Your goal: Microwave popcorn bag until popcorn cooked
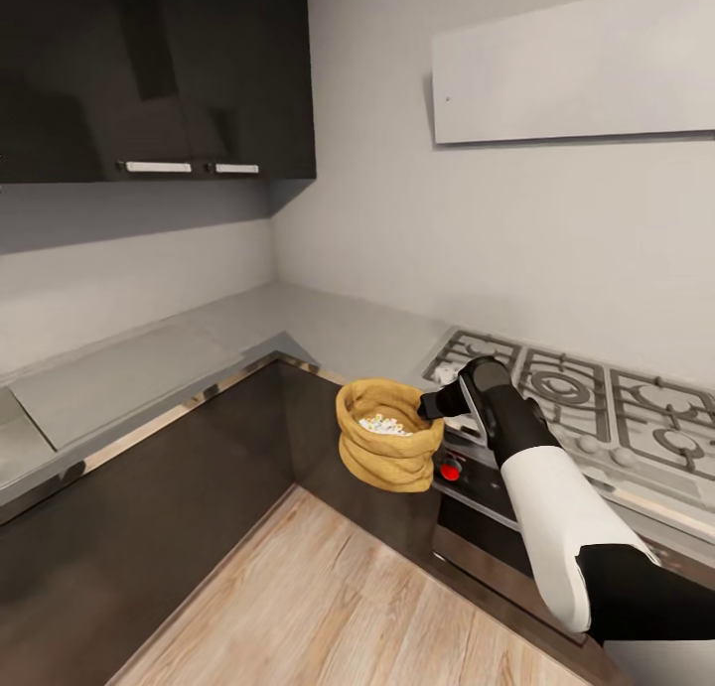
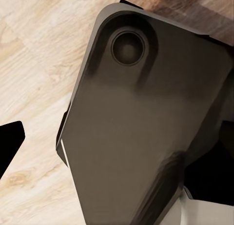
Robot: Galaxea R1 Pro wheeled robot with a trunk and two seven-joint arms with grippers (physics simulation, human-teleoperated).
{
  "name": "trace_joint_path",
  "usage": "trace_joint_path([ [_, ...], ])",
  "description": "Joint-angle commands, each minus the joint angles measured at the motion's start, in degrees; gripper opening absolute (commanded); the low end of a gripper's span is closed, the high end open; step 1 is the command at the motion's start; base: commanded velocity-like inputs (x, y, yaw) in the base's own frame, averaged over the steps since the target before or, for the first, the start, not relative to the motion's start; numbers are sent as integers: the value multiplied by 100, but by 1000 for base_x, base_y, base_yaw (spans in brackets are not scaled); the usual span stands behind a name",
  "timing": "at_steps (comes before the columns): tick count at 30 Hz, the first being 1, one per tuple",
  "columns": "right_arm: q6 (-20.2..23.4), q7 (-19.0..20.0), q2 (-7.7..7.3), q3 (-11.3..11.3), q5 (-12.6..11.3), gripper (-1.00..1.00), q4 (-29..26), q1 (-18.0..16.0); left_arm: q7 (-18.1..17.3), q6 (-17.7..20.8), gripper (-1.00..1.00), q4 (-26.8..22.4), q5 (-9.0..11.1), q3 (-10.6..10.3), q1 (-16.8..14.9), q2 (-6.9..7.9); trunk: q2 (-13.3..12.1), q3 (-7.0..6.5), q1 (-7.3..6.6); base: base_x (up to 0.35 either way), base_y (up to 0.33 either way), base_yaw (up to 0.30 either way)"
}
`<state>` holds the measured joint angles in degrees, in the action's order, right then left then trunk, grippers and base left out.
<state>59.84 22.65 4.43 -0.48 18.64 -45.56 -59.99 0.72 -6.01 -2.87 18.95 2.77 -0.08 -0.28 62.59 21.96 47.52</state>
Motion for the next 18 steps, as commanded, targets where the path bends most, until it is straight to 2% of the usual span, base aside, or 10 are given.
trace_joint_path([
  [1,16,48,4,-5,56,-100,-5,-3,7,-12,100,-3,6,24,-1,0,4,-3,0,0,0,0],
  [18,16,-7,14,-5,145,-100,-55,154,7,-8,100,-2,5,24,-1,1,4,-157,0,0,0,0],
])
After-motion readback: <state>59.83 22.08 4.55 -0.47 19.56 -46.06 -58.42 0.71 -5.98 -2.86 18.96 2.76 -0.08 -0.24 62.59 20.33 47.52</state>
